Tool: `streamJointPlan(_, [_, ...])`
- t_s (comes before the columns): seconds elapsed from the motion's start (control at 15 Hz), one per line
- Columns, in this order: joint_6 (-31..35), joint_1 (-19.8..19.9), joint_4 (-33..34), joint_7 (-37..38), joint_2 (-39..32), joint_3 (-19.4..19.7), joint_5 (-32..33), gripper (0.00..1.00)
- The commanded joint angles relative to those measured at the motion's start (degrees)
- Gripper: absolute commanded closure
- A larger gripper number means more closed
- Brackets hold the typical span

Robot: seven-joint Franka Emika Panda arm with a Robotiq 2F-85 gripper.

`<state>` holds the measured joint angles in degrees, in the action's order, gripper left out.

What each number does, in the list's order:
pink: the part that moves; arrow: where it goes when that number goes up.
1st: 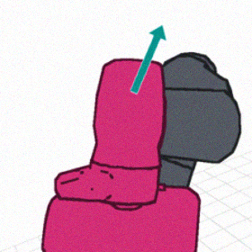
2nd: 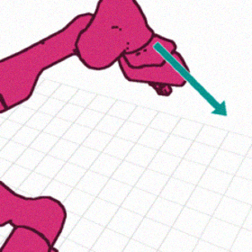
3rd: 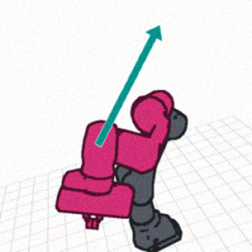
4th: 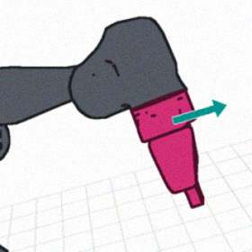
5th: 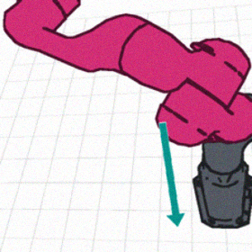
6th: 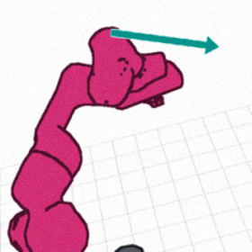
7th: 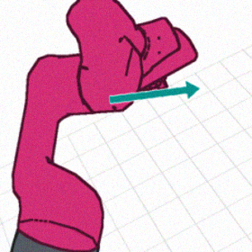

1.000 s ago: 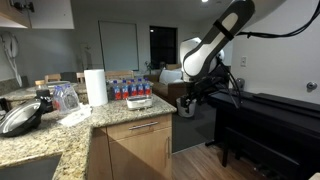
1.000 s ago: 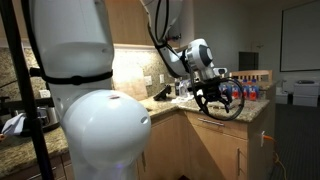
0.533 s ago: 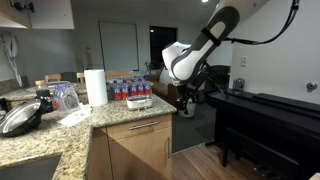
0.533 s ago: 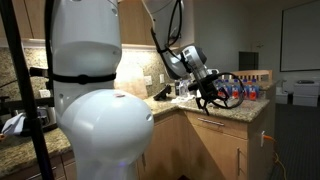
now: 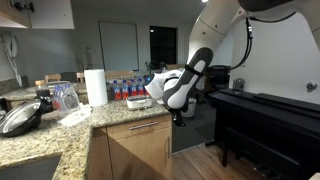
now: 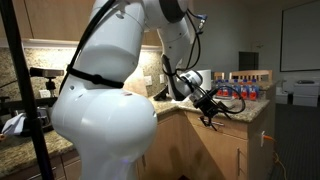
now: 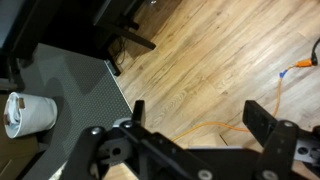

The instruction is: Open the top drawer

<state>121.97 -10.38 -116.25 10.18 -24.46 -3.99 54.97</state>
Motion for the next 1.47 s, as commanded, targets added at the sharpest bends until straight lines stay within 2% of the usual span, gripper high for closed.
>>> streamJointPlan(0.0, [1.4,-2.8,1.2,4.7,-6.4,1.6,13.2,0.00])
streamJointPlan(0.27, [2.4,-4.0,1.8,11.0,-12.8,1.4,30.2,0.00])
streamJointPlan(0.53, [4.4,-3.3,4.5,16.6,-16.5,-0.5,46.4,0.00])
streamJointPlan(0.87, [9.6,-1.8,1.8,25.7,-14.6,-4.6,65.1,0.00])
streamJointPlan(0.93, [8.5,-1.5,1.7,26.1,-14.6,-5.3,66.8,0.00])
streamJointPlan(1.0, [6.9,-1.1,4.1,22.8,-16.8,-6.1,62.6,0.00])
streamJointPlan(1.33, [7.0,-0.9,3.8,23.8,-16.7,-6.6,65.2,0.00])
streamJointPlan(1.4, [4.7,-1.5,4.5,29.9,-17.6,-6.7,70.0,0.00])
